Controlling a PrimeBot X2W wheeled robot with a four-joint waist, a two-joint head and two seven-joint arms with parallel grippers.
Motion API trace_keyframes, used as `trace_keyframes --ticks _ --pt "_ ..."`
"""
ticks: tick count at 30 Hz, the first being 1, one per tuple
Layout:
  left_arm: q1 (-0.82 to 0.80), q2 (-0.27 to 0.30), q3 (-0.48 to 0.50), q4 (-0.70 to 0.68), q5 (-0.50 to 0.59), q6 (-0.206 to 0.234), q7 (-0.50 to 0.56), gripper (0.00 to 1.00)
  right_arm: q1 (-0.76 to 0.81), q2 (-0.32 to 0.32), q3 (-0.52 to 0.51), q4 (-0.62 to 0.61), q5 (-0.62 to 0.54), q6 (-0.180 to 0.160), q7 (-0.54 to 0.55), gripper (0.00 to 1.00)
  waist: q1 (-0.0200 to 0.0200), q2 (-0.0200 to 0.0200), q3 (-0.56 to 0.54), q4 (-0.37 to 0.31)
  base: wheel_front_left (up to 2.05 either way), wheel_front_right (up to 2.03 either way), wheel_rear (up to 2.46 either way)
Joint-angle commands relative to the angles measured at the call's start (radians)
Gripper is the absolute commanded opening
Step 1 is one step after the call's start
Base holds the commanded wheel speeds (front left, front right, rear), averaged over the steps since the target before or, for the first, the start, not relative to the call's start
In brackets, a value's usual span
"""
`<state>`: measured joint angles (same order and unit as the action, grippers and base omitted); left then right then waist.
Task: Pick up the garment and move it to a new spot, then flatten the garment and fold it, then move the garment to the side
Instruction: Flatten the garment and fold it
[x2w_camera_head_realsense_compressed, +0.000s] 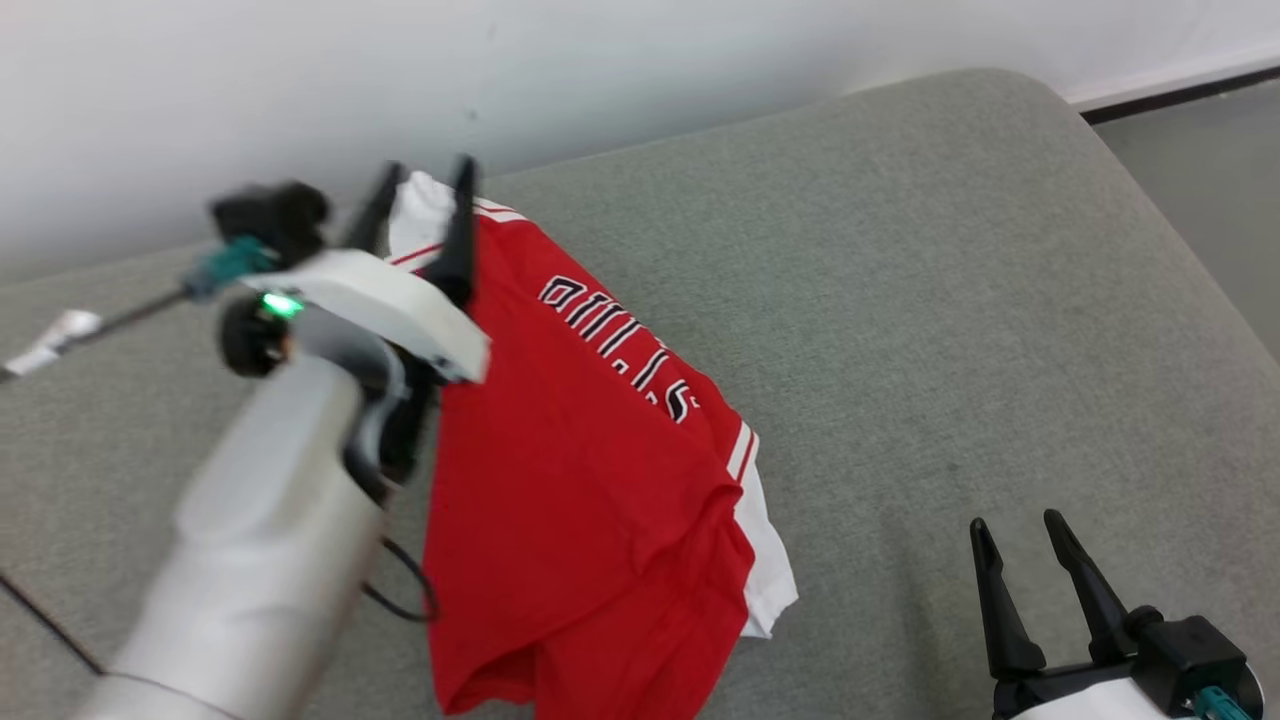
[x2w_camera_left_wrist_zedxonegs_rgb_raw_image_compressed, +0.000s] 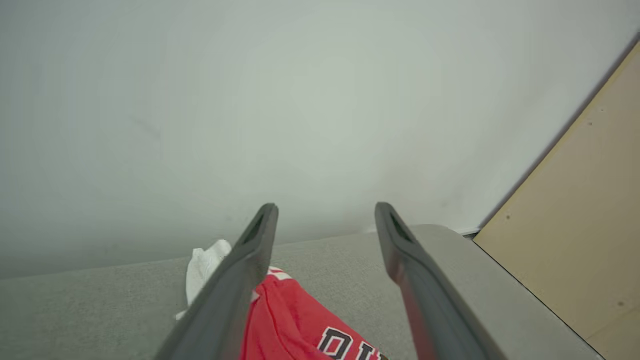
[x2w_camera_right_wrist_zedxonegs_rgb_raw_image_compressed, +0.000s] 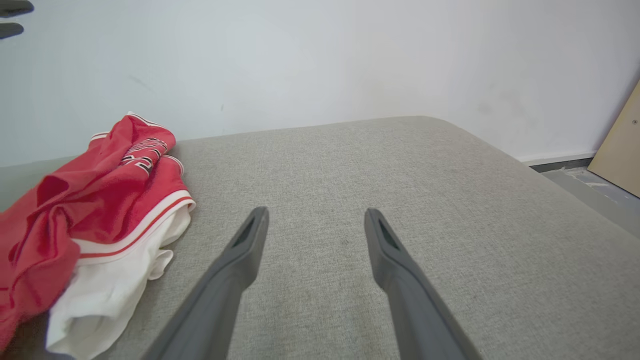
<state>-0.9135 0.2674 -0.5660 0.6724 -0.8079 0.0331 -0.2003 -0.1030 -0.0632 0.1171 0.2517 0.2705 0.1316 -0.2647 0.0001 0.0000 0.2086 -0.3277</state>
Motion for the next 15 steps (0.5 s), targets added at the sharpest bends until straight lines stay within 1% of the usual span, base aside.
trace_keyframes --ticks 1,4,6,10,15 --pt "0.025 -0.008 -0.006 -0.013 0.010 0.004 -0.006 1.00 0.008 -0.006 -0.003 -0.002 -0.012 -0.002 0.001 1.00 -0.0001 0.0000 -0.015 0.017 0.00 0.00 0.00" --pt "0.077 -0.056 -0.046 -0.076 0.025 0.014 -0.012 1.00 0.023 -0.010 -0.007 -0.004 -0.012 -0.002 0.001 1.00 -0.0001 0.0000 -0.030 0.034 0.00 0.00 0.00" --pt "0.112 -0.083 -0.085 -0.114 0.034 0.020 0.002 1.00 0.027 -0.013 -0.005 -0.003 -0.015 -0.002 0.001 1.00 -0.0001 0.0000 -0.039 0.041 0.00 0.00 0.00" --pt "0.177 -0.112 -0.156 -0.177 0.077 0.052 0.016 1.00 0.040 -0.015 -0.001 0.000 -0.016 -0.002 0.001 1.00 -0.0001 0.0000 -0.060 0.045 0.00 0.00 0.00" --pt "0.244 -0.145 -0.235 -0.238 0.097 0.069 0.060 1.00 0.052 -0.020 0.004 0.001 -0.011 -0.002 0.001 1.00 -0.0001 0.0000 -0.078 0.046 0.00 0.00 0.00"
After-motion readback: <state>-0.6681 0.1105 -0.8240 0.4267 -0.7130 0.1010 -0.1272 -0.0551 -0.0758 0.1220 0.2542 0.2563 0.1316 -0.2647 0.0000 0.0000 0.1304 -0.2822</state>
